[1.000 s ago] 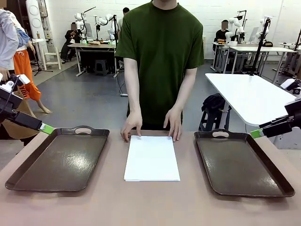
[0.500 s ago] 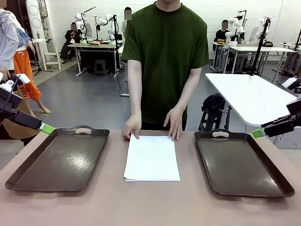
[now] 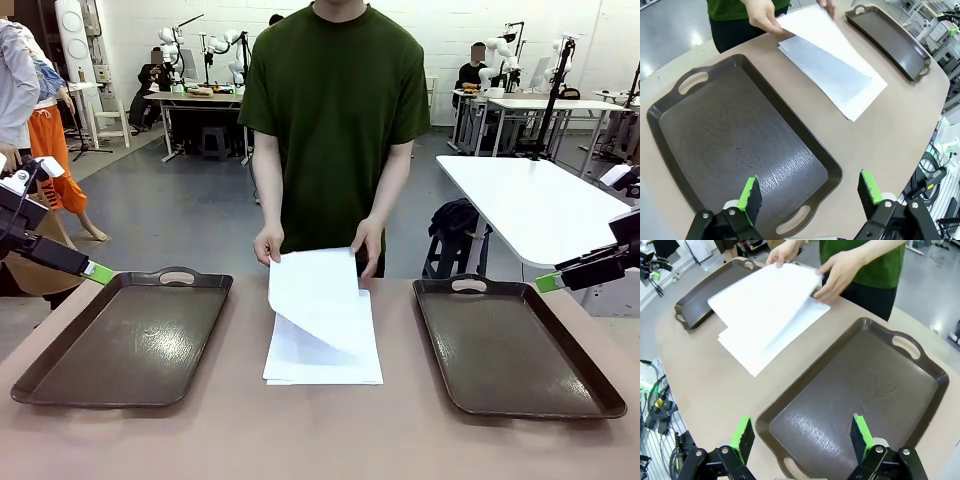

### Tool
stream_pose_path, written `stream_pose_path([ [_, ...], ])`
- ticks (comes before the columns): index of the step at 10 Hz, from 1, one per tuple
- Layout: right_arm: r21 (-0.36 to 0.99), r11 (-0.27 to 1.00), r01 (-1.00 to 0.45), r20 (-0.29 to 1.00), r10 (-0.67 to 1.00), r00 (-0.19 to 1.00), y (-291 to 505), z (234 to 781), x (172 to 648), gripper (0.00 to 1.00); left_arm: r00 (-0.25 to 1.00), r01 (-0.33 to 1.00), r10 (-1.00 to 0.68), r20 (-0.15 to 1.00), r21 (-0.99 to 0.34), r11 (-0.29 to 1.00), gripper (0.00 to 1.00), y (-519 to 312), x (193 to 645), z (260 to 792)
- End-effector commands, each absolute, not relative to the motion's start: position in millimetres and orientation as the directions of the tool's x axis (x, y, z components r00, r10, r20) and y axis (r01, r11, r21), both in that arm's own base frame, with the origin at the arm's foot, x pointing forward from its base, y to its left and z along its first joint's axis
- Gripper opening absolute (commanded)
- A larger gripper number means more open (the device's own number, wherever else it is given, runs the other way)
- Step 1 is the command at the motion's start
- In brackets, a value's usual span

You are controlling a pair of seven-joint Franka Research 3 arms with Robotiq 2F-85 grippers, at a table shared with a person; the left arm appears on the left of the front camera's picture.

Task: Sort the A4 documents.
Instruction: Receive the A4 Paper.

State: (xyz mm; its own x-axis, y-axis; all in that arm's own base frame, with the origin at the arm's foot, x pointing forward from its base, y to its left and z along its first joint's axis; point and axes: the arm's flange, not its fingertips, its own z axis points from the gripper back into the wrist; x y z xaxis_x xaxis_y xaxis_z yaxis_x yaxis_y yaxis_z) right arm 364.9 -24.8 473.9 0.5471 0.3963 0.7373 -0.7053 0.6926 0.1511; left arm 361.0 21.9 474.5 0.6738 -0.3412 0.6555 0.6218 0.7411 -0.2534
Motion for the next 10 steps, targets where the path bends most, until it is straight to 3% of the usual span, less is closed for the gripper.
stream_pose_path([
  [1, 0.15, 0.677, -0.721, 0.746, 0.401, 0.532, -26.2, 470.2, 368.6, 1.0, 0.666, 0.632, -0.338, 0.665, -0.261, 0.73, 1.0, 24.1, 361.7, 473.9],
  [10, 0.15, 0.677, -0.721, 0.746, 0.401, 0.532, -26.2, 470.2, 368.6, 1.0, 0.666, 0.632, -0.338, 0.665, -0.261, 0.73, 1.0, 24.1, 361.7, 473.9],
])
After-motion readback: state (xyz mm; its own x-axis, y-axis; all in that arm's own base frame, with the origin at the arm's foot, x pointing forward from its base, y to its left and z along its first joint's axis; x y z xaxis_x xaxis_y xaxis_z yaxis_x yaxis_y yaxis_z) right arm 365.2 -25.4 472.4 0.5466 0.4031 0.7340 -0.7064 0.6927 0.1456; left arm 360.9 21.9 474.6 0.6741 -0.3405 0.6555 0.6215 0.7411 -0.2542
